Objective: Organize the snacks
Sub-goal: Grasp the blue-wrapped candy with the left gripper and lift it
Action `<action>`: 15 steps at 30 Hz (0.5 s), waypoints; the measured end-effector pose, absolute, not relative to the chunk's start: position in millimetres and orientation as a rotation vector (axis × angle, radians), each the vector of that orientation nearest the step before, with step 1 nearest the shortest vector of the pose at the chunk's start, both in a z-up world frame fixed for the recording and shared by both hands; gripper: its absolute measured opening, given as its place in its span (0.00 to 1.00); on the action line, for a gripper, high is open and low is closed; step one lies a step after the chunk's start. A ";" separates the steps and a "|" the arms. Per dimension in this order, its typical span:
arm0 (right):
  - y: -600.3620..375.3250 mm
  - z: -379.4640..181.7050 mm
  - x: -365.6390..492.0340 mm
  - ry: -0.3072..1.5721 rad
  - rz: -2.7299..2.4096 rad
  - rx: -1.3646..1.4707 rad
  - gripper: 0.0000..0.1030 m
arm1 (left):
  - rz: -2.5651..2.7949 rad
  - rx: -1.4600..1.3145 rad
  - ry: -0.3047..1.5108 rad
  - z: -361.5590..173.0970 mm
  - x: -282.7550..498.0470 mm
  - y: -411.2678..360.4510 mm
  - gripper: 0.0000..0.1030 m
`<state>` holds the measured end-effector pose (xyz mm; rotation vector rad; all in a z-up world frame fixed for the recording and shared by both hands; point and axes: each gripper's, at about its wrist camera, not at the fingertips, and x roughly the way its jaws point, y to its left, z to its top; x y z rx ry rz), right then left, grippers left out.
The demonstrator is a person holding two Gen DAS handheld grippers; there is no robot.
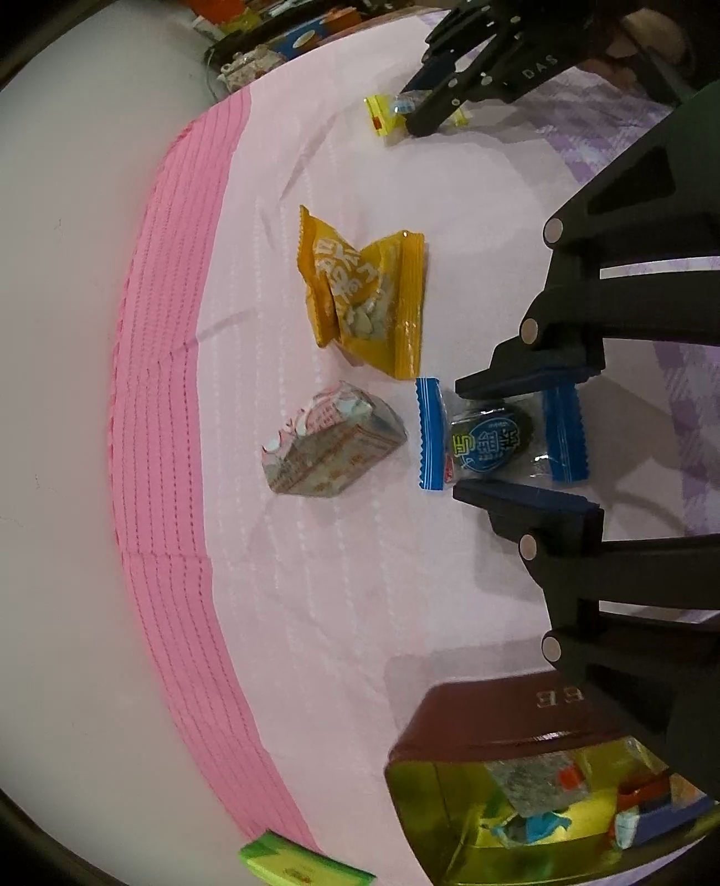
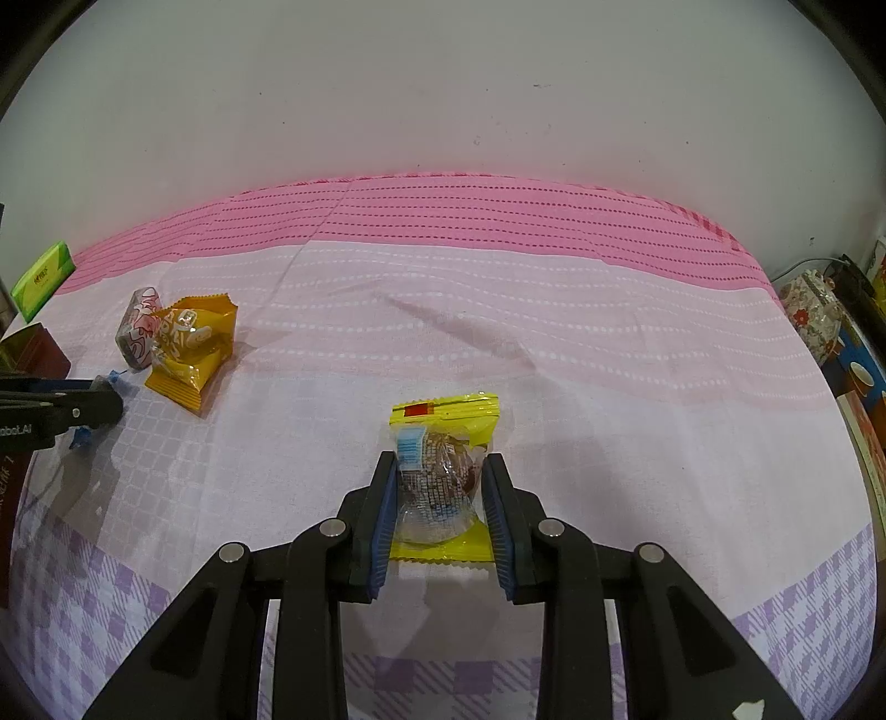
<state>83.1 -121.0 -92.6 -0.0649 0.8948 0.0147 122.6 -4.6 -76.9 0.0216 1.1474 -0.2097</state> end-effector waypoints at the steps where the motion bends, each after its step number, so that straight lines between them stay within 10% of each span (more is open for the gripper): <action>1: -120.9 -92.7 83.2 0.895 0.015 -0.065 0.27 | -0.211 0.019 1.147 -76.5 121.0 -4.1 0.29; 15: -121.0 -92.8 83.3 0.895 0.014 -0.065 0.27 | -0.207 -0.002 1.125 -57.0 85.5 2.6 0.27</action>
